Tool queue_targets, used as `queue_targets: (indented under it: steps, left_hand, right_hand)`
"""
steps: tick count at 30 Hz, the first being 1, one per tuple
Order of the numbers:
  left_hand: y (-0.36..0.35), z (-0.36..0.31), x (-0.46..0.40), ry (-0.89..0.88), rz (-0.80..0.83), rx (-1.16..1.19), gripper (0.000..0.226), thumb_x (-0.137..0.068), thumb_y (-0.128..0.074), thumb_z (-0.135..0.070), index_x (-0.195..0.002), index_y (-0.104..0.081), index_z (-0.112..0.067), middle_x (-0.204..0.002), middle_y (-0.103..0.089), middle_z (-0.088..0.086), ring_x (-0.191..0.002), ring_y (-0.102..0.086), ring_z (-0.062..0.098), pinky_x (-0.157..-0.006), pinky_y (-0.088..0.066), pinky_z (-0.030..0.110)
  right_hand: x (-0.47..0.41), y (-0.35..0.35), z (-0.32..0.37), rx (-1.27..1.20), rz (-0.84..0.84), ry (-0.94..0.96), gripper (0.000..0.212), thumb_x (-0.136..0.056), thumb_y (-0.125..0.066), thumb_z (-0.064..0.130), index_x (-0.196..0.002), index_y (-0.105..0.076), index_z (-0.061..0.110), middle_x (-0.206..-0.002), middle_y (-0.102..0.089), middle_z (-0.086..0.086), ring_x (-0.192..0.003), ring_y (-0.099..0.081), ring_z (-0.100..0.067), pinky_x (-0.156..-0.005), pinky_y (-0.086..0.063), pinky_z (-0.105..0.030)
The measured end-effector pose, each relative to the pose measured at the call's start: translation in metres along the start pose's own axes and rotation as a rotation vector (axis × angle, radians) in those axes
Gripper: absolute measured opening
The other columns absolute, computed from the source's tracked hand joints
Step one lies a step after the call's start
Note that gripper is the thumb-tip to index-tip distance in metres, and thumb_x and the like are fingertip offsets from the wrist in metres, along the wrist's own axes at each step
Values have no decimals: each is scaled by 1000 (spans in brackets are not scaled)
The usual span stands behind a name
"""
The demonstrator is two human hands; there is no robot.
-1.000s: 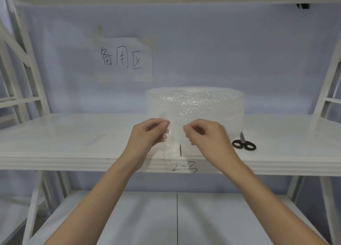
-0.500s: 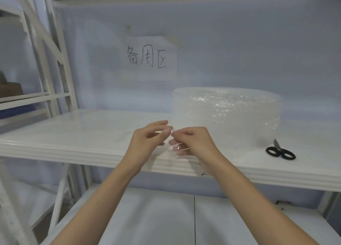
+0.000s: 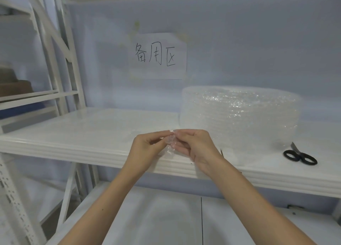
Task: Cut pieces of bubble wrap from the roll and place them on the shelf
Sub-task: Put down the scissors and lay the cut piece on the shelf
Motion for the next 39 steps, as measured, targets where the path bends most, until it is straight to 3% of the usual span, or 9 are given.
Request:
queue_targets:
  steps: [3,7,9,15,21,24,29,34,39]
  left_hand:
    - [1,0,-1,-4,6,-4,19,-89,-69,-12,-97,-78,-26,-96,-79,-10,-96,-72,4,-85,-52,18]
    - [6,8,-3,26,-19,-59,24,-91,-64,-6,-100,-79,-23,-98,-79,-9,-99,-73,10,-94,-55,33]
    - [8,11,-4,36,-30,-95,30,-92,-58,-2,-101,-79,-21,-97,-79,-8,-98,-73,12,-94,-55,37]
    - [7,7,-3,84,-13,-9,42,-93,-45,6,-92,-77,-22,-82,-79,-10,-82,-73,5,-83,-55,21]
    - [15,10,-5,128,-35,15,17,-92,-66,-18,-109,-67,-21,-102,-73,-1,-76,-72,7,-77,-57,22]
    - [22,15,-5,209,-71,17,28,-89,-71,-26,-113,-59,-20,-89,-73,4,-69,-74,13,-64,-53,18]
    - [31,20,-5,254,-62,-91,30,-87,-71,-19,-113,-57,-22,-82,-76,13,-68,-73,21,-70,-55,35]
    - [49,20,-9,267,-103,-186,25,-86,-69,-16,-109,-58,-19,-83,-76,17,-57,-64,18,-64,-55,30]
    - [76,21,-13,260,-139,-466,19,-83,-71,-20,-99,-62,-19,-66,-74,2,-52,-65,11,-63,-55,26]
  right_hand:
    - [-1,-1,0,-16,1,-9,19,-91,-61,3,-102,-68,-11,-87,-73,-21,-71,-74,-24,-67,-60,-26]
    - [-3,-4,3,-16,12,-3,19,-87,-67,9,-97,-68,-7,-84,-73,-20,-82,-75,-31,-76,-62,-32]
    - [-4,-4,5,23,1,14,11,-88,-67,6,-92,-68,-4,-78,-72,-17,-72,-75,-25,-74,-62,-30]
    - [-8,-5,6,92,-34,38,15,-88,-63,-1,-99,-66,-10,-86,-69,-23,-58,-72,-16,-55,-56,-21]
    - [-17,-10,5,73,-50,42,9,-87,-65,-1,-95,-67,-4,-78,-70,-16,-58,-70,-13,-55,-56,-21]
    - [-26,-17,7,46,-34,69,8,-87,-64,-2,-94,-67,-4,-81,-71,-19,-66,-72,-18,-64,-60,-24]
    - [-40,-28,2,80,-20,85,12,-86,-65,2,-95,-69,-3,-87,-70,-18,-77,-66,-23,-85,-59,-32]
    - [-55,-38,1,168,-24,94,6,-82,-66,-3,-86,-71,-2,-78,-63,-12,-63,-57,-16,-65,-57,-21]
    - [-71,-55,-11,226,22,53,10,-79,-66,-9,-88,-68,-9,-76,-61,-17,-65,-55,-23,-66,-53,-28]
Point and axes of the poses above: each hand's wrist, its own x-axis away from the middle knuckle, its own y-axis out of the back of the hand, z = x × y, the point moved 9 cm from there along -x, towards the middle knuckle
